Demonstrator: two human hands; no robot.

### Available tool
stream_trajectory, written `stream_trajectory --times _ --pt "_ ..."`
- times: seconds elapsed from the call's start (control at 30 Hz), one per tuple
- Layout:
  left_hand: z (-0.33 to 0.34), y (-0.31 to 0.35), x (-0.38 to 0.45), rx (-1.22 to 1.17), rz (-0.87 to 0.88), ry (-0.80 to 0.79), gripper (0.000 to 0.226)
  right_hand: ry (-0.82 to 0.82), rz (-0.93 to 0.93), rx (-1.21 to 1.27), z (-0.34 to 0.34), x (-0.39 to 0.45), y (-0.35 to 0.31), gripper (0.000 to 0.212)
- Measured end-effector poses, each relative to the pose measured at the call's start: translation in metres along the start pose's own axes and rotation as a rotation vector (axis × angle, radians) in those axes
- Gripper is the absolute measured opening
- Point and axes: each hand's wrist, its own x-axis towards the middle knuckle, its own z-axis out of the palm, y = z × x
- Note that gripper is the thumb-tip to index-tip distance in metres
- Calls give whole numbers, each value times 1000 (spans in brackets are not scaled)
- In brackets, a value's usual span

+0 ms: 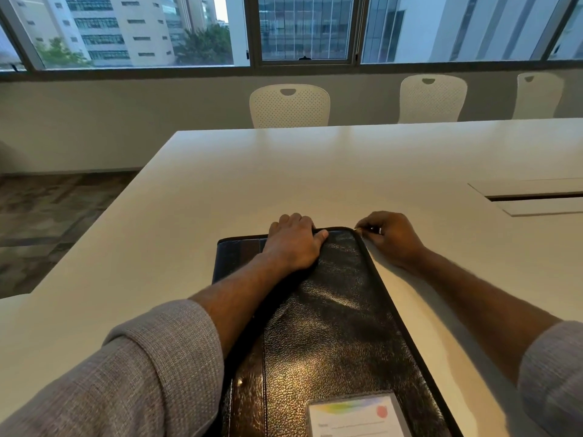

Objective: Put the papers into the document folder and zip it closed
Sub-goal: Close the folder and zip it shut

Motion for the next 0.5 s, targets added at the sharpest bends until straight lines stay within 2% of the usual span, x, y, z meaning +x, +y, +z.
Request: stream_trajectory --times 0.17,0.3,0.5 --pt "-3 0 1 -28 31 -5 45 40 -13 61 5 7 -9 7" --pt "0 1 0 -51 47 -10 44 -72 -49 68 6 18 -10 8" --pt "-2 0 6 -124 6 -27 46 -254 -140 -137 1 49 -19 14"
